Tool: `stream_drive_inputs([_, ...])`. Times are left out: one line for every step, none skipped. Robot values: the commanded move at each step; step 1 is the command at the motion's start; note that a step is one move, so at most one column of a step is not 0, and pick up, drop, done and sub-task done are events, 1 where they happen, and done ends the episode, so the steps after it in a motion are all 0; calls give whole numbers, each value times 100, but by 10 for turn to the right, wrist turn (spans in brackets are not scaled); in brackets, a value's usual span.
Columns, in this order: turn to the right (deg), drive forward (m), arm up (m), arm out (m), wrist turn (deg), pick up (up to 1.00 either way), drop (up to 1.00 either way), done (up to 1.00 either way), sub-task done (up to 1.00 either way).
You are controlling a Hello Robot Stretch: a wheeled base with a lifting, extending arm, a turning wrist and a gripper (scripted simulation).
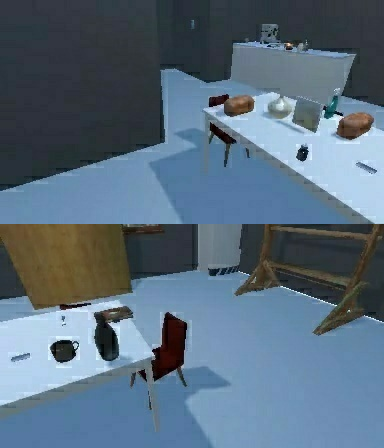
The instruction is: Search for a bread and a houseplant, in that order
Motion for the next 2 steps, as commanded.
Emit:
stream_drive_inputs([90,0,0,0,0,0,0,0,0])
stream_drive_inputs([0,50,0,0,0,0,0,0,0])
